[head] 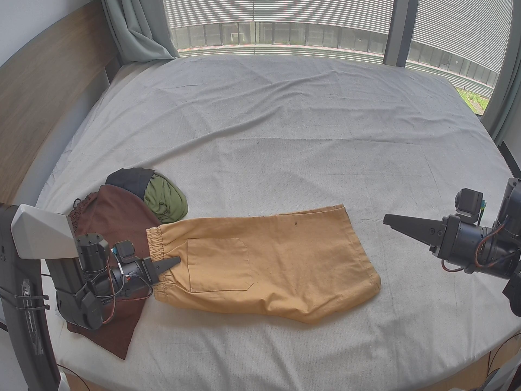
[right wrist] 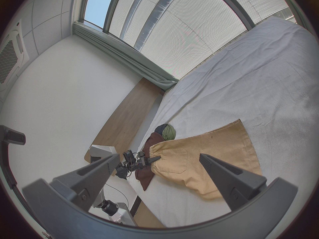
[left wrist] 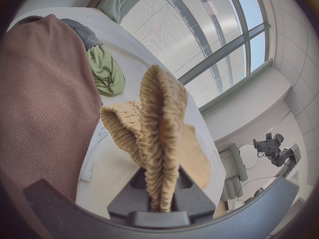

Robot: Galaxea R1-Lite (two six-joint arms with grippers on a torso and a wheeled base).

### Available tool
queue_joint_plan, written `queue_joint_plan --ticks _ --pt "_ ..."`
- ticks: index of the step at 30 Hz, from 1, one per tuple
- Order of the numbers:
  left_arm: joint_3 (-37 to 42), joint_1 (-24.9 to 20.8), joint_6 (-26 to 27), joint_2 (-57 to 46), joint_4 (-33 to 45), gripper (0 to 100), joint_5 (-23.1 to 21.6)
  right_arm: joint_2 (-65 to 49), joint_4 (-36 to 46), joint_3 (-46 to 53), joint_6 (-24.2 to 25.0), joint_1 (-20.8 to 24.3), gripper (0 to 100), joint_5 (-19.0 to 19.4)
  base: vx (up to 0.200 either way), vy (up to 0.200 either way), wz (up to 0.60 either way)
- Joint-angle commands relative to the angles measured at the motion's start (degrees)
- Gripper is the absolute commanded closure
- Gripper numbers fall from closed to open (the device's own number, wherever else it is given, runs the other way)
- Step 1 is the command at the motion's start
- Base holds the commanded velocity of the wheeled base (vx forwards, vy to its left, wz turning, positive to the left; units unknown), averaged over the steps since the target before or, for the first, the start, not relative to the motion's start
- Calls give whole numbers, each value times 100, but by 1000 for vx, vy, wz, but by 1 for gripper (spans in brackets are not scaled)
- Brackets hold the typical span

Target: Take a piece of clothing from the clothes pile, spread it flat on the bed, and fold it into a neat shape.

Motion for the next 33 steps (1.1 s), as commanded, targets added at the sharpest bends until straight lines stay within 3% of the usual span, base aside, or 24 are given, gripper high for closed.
queue_joint_plan --ticks 1,33 --pt "2 13 1 -20 1 100 2 10 -5 11 1 11 0 3 0 0 0" --pt "521 365 -350 -609 1 100 -51 256 -277 125 1 64 0 30 0 0 0"
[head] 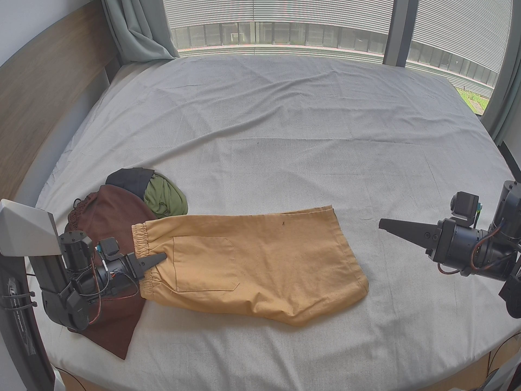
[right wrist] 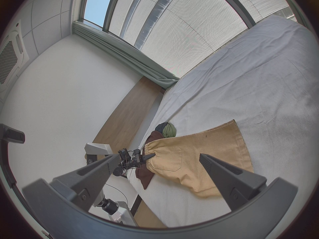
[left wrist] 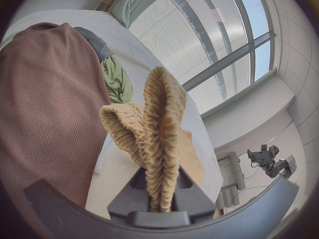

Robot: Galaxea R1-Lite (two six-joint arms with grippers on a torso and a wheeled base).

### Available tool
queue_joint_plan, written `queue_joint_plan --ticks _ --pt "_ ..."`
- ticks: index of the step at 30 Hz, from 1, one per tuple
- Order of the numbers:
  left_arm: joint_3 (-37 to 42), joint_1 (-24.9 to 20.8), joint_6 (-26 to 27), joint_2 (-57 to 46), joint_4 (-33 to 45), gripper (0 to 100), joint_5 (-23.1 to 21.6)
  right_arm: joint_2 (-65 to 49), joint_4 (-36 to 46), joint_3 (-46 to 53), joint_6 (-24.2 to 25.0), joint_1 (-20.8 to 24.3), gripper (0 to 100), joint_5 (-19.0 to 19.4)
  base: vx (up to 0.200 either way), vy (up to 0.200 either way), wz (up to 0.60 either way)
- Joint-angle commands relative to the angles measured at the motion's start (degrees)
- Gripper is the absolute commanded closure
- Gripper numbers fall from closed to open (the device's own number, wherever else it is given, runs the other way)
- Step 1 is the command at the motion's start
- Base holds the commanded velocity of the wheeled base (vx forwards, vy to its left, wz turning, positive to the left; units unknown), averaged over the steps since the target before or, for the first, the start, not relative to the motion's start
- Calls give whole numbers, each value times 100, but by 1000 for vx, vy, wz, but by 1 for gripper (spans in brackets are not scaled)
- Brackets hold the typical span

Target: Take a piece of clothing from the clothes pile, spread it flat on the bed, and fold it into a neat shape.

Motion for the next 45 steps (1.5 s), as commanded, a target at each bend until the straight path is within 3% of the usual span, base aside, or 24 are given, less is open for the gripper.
queue_joint_plan --ticks 1,12,21,45 --pt "70 46 6 -80 -1 100 -40 157 -198 66 1 4 0 8 0 0 0" --pt "0 -15 -38 -273 -1 100 -58 351 -436 154 -8 22 0 25 0 0 0" --pt "-35 -182 -530 -695 -1 100 -67 342 -436 154 -8 22 0 25 0 0 0" --pt "0 11 -548 -879 -1 100 -84 351 -436 163 -8 22 0 25 0 0 0"
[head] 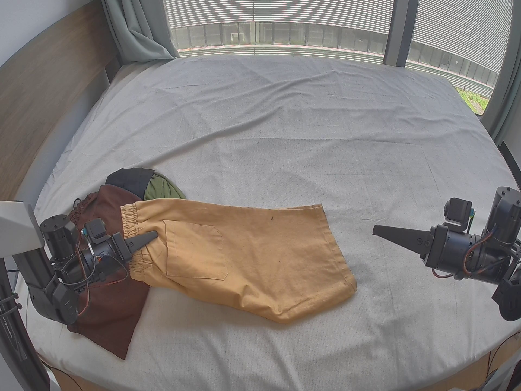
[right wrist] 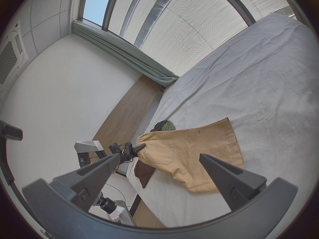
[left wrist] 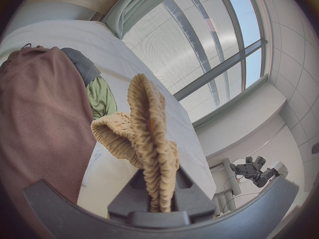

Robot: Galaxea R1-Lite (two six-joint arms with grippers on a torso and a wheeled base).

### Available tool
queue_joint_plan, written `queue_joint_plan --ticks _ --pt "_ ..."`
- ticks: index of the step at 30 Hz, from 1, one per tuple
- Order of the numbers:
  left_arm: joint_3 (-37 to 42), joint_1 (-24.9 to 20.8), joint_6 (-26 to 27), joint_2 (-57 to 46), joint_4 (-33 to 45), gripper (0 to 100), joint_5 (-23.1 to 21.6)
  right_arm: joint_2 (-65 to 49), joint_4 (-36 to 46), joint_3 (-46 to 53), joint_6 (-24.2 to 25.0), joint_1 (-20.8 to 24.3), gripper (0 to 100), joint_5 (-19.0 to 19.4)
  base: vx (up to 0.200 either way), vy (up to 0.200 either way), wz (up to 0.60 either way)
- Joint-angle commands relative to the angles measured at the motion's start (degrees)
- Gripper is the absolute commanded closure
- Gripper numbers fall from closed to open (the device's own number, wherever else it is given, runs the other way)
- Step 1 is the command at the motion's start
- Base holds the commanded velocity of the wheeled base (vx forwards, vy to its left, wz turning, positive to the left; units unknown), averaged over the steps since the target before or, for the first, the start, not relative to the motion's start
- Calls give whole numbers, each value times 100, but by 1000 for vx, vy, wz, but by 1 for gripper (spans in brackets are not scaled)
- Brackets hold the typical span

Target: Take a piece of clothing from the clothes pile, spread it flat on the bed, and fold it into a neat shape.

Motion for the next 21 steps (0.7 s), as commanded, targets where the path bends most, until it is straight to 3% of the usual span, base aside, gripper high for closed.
queue_joint_plan --ticks 1,10,21 --pt "-44 -56 -9 -20 -1 100 9 14 -2 7 -2 7 0 3 0 0 0" --pt "-431 -583 -440 -11 8 100 97 14 -2 7 -2 16 0 3 0 0 0" --pt "-1029 -1207 -721 217 34 100 527 14 -2 7 -2 42 0 3 0 0 0"
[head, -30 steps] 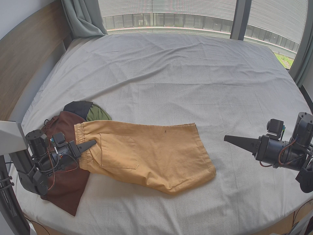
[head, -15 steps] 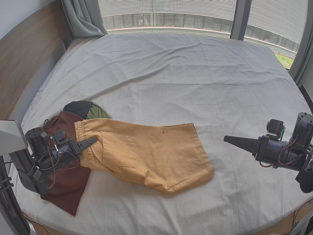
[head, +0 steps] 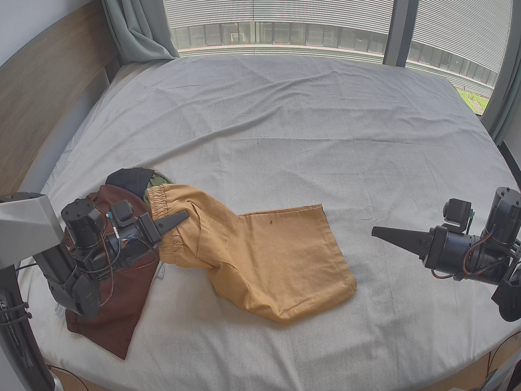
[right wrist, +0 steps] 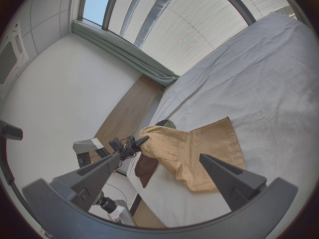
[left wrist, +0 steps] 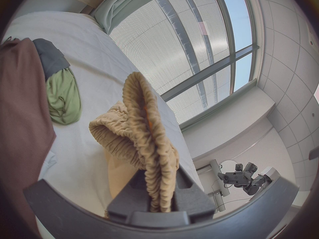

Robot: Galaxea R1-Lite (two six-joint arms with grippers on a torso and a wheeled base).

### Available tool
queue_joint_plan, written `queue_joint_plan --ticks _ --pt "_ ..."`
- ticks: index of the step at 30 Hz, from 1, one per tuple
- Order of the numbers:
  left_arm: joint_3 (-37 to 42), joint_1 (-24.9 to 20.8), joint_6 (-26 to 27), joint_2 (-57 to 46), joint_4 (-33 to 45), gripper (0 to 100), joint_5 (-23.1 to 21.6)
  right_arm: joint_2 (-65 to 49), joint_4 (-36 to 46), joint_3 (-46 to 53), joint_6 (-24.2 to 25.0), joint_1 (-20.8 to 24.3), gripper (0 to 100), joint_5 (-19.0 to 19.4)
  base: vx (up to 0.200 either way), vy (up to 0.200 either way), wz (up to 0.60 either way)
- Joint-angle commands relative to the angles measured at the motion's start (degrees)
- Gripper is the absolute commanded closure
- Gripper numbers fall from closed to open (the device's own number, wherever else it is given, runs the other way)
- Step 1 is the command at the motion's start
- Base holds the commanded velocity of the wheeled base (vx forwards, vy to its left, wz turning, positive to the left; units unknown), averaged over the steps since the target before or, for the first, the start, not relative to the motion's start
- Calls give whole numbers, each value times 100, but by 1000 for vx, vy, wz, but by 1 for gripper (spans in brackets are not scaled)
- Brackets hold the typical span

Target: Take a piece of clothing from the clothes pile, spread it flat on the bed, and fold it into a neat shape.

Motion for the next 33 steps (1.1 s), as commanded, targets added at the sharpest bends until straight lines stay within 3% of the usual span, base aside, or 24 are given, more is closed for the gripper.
queue_joint_plan --ticks 1,15,25,33 --pt "-182 -232 -67 176 -4 100 44 -1 -2 1 1 -2 0 3 0 0 0" --pt "-464 -628 -75 580 -12 100 35 8 -10 1 1 -2 0 3 0 0 0" --pt "-727 -935 -497 703 -12 100 35 26 -2 1 1 -11 0 3 0 0 0" --pt "-912 -1190 -515 941 -12 100 44 34 -2 1 1 -19 0 3 0 0 0"
